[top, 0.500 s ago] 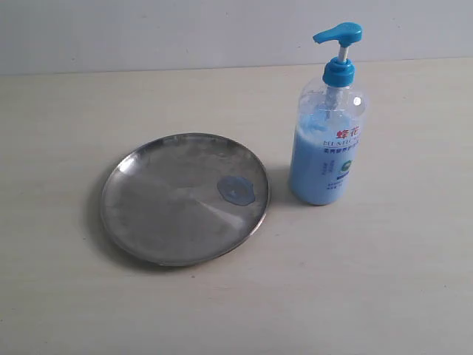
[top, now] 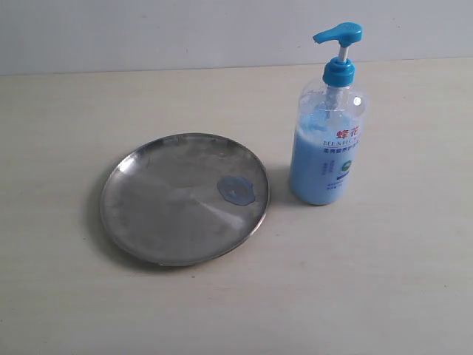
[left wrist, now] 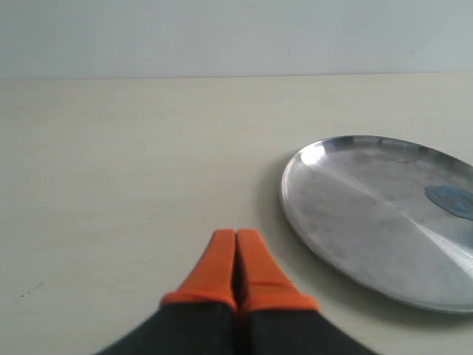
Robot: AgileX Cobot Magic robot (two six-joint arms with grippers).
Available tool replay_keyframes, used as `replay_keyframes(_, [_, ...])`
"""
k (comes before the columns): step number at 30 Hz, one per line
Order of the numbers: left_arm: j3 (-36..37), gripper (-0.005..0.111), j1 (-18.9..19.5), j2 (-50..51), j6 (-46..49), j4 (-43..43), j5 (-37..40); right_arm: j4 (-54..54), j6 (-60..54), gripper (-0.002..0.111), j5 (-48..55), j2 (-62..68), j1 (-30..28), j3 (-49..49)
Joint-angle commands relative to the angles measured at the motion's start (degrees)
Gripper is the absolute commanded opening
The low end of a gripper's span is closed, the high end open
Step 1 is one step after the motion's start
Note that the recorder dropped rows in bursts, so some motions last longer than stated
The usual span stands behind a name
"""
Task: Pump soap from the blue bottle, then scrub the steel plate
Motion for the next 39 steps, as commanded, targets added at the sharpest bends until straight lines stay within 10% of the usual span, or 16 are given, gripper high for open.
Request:
replay_keyframes(1, [0.2, 0.000, -0.3, -0.3, -0.3, 0.1, -0.6, -0.2, 0.1, 0.000, -0.6, -0.3, -0.3, 0.2])
replay_keyframes(39, [0.2, 0.000, -0.3, -0.3, -0.2, 0.1, -0.6, 5.1, 0.6, 0.000, -3.6, 11.6, -0.2, -23.5])
